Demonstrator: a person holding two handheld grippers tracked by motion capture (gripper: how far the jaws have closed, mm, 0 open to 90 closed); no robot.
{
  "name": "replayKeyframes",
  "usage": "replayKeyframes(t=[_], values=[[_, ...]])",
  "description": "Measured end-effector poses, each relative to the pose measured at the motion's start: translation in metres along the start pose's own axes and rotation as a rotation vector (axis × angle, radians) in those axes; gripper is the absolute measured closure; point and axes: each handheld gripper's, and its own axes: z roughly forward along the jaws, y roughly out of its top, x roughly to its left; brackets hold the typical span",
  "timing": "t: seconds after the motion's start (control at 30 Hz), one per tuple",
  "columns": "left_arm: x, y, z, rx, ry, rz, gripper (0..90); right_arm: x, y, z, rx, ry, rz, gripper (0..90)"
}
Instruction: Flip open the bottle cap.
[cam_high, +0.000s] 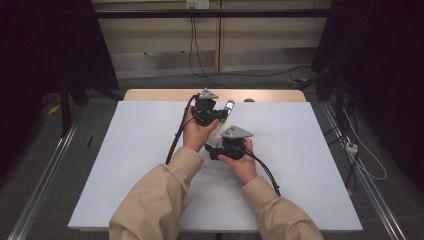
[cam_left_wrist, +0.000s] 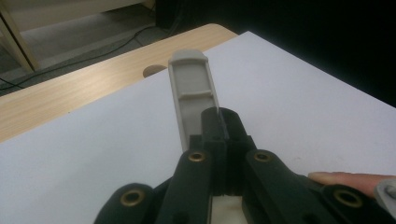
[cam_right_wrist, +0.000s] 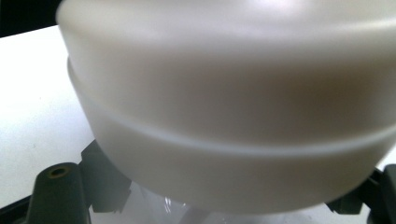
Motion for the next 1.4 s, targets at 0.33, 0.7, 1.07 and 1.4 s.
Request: replayKeyframes(t=[0.33, 0.7, 1.07, 1.4], values=[[0.002, -0.001, 0.002, 0.003, -0.011, 0.000, 90.0, -0.001, 0.000, 0.000, 0.000, 0.001, 0.001, 18.9], [0.001, -0.002, 0.001, -0.005, -0.012, 0.004, 90.0, 0.000, 0.000, 0.000, 0.000, -0.001, -0.002, 18.6], [-0.001, 0.000, -0.004, -0.033, -0.040, 0.007, 77.7, -0.002, 0.000, -0.001, -0.002, 0.014, 0.017, 15.9], [-0.008, 0.002, -0.010, -0.036, -0.076, -0.008, 58.4, -0.006, 0.003, -0.008, -0.002, 0.040, 0.075, 5.5]])
